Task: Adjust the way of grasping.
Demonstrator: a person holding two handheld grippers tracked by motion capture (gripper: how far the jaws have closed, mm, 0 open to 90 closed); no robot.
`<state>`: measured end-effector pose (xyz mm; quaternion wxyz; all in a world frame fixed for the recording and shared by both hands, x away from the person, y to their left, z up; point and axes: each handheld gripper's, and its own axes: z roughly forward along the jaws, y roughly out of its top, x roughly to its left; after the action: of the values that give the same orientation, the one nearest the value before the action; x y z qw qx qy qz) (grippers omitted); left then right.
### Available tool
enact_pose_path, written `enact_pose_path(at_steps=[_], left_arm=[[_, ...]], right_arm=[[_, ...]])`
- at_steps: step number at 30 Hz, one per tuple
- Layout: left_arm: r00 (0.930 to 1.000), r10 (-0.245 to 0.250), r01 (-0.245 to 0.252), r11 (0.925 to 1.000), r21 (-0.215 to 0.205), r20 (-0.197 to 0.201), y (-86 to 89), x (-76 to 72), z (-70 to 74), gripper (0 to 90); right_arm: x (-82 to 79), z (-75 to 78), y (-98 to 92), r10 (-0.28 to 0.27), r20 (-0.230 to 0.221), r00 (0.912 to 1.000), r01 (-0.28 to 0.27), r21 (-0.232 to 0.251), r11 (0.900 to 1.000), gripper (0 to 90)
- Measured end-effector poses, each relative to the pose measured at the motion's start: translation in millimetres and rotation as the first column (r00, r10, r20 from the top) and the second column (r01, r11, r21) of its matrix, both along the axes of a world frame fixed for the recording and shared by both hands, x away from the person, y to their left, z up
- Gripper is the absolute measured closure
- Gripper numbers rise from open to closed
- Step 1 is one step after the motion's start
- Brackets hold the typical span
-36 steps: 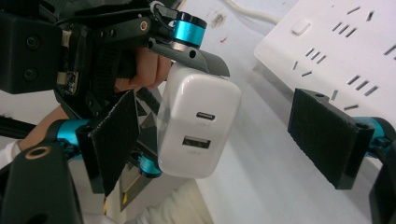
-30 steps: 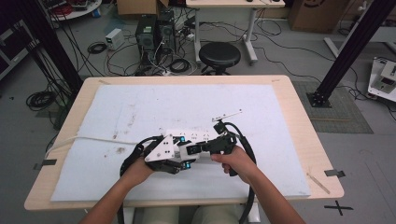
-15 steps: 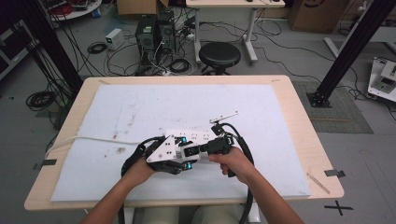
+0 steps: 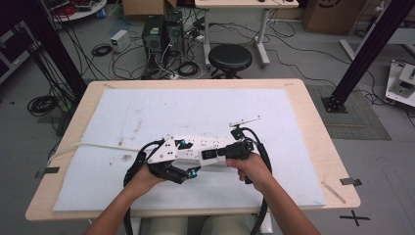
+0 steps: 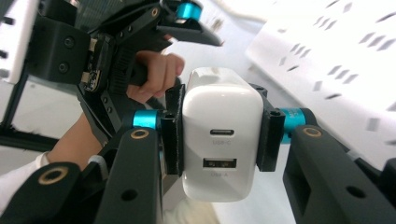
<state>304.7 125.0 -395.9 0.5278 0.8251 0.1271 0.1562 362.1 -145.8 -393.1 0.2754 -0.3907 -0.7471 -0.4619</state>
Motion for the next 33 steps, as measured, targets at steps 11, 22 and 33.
enact_pose_path(at_steps=[11, 22, 33], left_arm=[[0.9818, 0.177, -0.183, 0.9785, -0.095, -0.067, 29.6, 2.8, -5.5, 22.7], [0.9559, 0.289, -0.293, 0.9493, -0.114, -0.052, 46.8, 4.7, -3.7, 22.2], [0.9253, 0.373, -0.379, 0.9194, -0.106, -0.068, 62.9, 9.6, -4.7, 22.2]], right_arm=[[-4.1, 8.7, -25.8, -0.066, 0.188, 0.9799, 0.083, -0.087, 0.993, 63.1], [-11.9, 17.1, -54.3, -0.078, 0.372, 0.9248, 0.166, -0.212, 0.963, 63.1], [-20.0, 18.9, -71.2, -0.056, 0.463, 0.8845, 0.224, -0.317, 0.922, 63.1]])
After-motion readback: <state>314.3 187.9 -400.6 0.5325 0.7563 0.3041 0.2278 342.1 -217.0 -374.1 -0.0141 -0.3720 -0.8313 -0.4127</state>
